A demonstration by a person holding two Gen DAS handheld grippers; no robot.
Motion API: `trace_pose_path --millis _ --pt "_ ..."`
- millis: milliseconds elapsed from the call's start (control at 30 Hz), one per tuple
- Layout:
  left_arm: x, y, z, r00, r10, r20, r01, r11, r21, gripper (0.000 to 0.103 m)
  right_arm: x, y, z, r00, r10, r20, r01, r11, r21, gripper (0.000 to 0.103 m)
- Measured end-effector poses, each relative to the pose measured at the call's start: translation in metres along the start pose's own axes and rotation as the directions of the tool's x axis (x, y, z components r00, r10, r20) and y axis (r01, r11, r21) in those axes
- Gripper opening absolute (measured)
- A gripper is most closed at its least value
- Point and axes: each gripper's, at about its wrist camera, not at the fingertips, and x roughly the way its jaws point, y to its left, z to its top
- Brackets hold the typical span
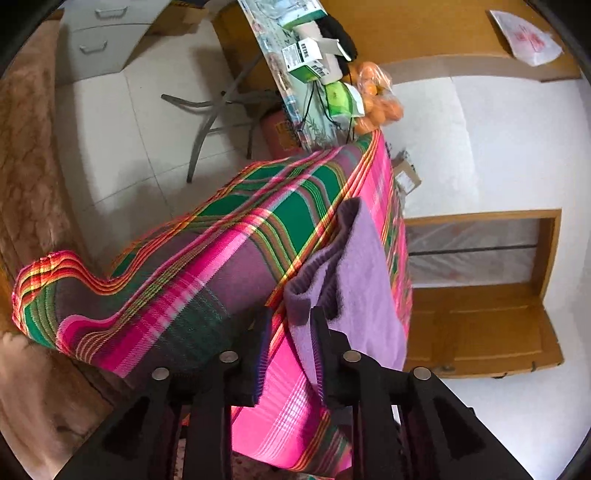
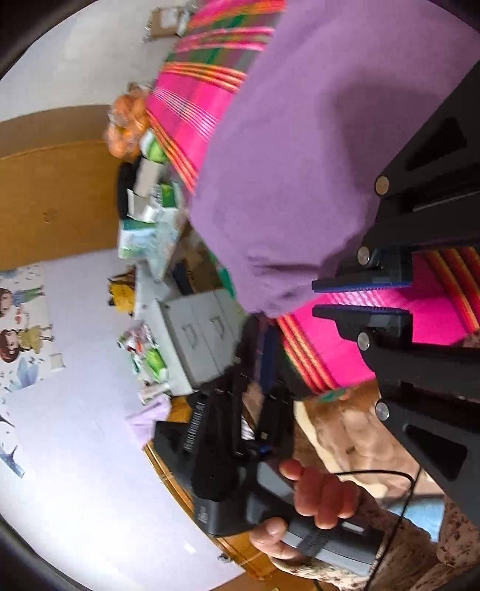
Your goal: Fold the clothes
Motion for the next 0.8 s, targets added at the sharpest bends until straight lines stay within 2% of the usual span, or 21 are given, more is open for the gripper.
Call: trace_pose_path --millis 33,100,167,300,433,467,500,567,700,800 --pt "0.0 0.0 0.0 1.0 0.002 0.001 -0.002 1.0 0.002 0.021 0.0 0.001 0.003 1.0 -0.002 0.003 0.002 1.0 -0.006 0.012" --pt "0.0 0.0 0.001 1.0 0.004 0.001 -0.004 1.0 0.001 0.021 0.007 0.003 0.012 1.0 -0.031 -0.001 0.031 0.999 -0.032 0.027" --pt "0.0 -0.001 0.002 1.0 0.003 0.0 -0.003 1.0 -0.002 0.021 0.014 0.007 0.02 0.998 -0.063 0.003 0.063 0.996 -0.067 0.034" --pt "-0.001 -0.001 0.004 1.0 0.009 0.005 -0.009 1.0 -0.005 0.021 0.035 0.014 0.03 0.992 -0.118 -0.033 0.113 0.985 -0.127 0.035" --pt "0.0 -0.002 0.004 1.0 0.002 0.001 -0.002 1.0 -0.003 0.021 0.056 0.022 0.032 0.977 -0.202 -0.065 0.185 0.962 -0.2 0.034" --pt "0.0 -0.002 0.004 1.0 0.002 0.0 -0.002 1.0 -0.002 0.021 0.059 0.024 0.031 0.975 -0.215 -0.063 0.197 0.956 -0.216 0.025" --pt "0.0 -0.002 0.004 1.0 0.002 -0.001 -0.002 1.0 -0.002 0.021 0.057 0.026 0.03 0.976 -0.214 -0.041 0.2 0.955 -0.221 0.017" --pt "0.0 -0.002 0.005 1.0 0.001 -0.001 -0.001 1.0 -0.004 0.021 0.05 0.026 0.031 0.985 -0.174 -0.016 0.167 0.966 -0.195 0.015" --pt "-0.003 0.0 0.008 1.0 -0.003 0.009 0.003 1.0 -0.007 0.021 0.045 0.007 0.04 0.998 -0.068 -0.004 0.068 0.997 -0.046 0.015" --pt "-0.002 0.003 0.009 1.0 -0.006 0.008 0.006 1.0 -0.014 0.021 0.054 0.003 0.037 0.999 -0.044 -0.028 0.044 0.999 -0.007 0.015"
